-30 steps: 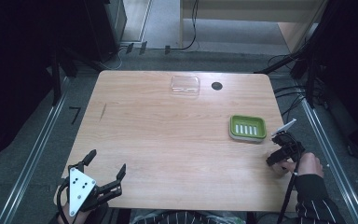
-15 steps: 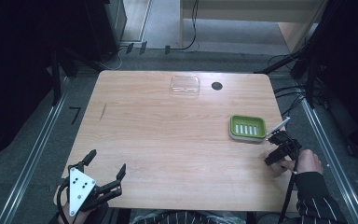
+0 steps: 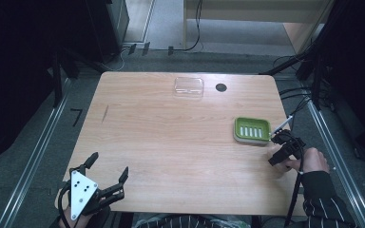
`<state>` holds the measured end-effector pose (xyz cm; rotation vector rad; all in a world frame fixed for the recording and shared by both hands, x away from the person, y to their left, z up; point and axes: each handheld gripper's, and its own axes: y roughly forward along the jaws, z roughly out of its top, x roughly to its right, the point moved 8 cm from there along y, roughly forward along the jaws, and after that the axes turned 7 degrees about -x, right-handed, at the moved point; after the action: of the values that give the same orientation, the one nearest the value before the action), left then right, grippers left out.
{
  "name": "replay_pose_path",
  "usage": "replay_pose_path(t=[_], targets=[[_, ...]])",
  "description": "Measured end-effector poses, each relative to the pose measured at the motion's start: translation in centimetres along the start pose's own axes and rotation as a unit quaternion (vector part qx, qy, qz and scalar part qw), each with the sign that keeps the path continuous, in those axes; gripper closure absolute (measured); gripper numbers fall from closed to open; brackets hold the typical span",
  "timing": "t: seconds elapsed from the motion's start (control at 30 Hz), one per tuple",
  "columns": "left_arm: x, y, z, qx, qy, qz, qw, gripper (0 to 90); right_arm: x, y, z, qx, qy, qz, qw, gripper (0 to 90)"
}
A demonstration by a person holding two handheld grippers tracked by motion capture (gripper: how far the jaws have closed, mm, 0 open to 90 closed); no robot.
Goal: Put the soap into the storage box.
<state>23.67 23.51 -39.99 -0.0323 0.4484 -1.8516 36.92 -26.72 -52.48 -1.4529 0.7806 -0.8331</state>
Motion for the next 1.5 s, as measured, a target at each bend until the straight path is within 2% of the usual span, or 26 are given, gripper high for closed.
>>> replay_pose_path(t=[0.67,1.1,1.5], targets=[[0.0,0.0,0.0,0.0,0.001,0.0,1.0,9.6,-1.1,-1.7,1.6,0.009,-0.059,-0.015,0.9981,33.0],[0.0,0.0,0.0,-0.001,0.0,0.0,1.0,9.6,-1.3,-2.9,2.8,0.019,-0.084,-0.027,0.996,33.0],[0.0,0.0,0.0,-0.001,0.0,0.0,1.0,9.6,-1.6,-3.2,3.8,0.019,-0.103,-0.033,0.9939,33.0]])
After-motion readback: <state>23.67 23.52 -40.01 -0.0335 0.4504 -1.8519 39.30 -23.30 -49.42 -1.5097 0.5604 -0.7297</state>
